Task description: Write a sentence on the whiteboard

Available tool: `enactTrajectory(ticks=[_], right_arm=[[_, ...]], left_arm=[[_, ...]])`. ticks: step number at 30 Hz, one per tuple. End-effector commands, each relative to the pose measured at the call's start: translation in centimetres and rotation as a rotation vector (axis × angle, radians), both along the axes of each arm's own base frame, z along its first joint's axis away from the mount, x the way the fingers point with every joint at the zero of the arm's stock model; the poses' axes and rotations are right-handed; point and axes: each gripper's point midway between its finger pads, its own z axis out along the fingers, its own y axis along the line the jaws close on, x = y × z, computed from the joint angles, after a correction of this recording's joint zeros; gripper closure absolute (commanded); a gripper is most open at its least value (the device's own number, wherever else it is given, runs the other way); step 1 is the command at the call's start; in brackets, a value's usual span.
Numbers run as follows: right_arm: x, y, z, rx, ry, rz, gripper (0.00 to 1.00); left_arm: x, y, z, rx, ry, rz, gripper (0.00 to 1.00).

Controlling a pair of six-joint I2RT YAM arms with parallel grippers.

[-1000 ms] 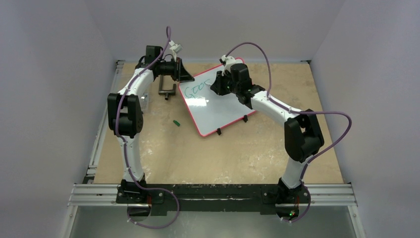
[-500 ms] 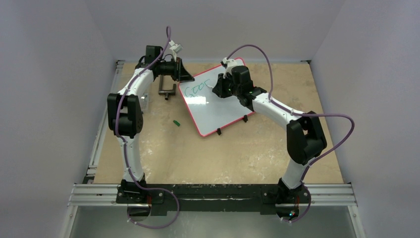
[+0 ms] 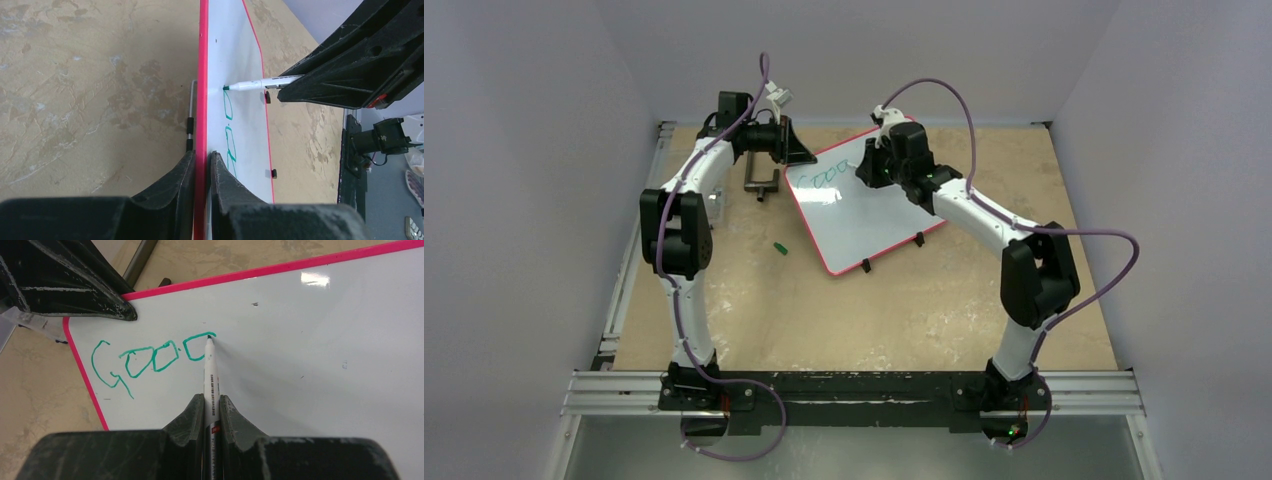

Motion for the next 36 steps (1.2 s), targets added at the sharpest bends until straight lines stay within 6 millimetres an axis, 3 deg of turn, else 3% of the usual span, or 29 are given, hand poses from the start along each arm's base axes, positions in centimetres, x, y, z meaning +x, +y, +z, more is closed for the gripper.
enactTrajectory(ticks=[1,12,25,36], right_arm=[[1.7,-0.1,1.2,-0.012,-0.031,-0.029,1.00],[2.7,0.3,1.0,-0.021,-0.026,-0.031,1.00],[0.0,-0.9,-1.5,-0.045,0.022,-0.015,1.00],[-1.9,-2.2,-2.1,-0.068,0.036,-0.019,1.00]], left_arm=[[-1.0,-0.9,2.0,-0.007,-0.087,-0.049,1.00],[-0.9,-0.9,2.1,-0.008,-0.089,-0.049,1.00],[-0.8,-0.8,2.1,0.000,-0.092,-0.040,1.00],[-0.8,-0.7,2.1,0.002,-0.094,-0.038,1.00]])
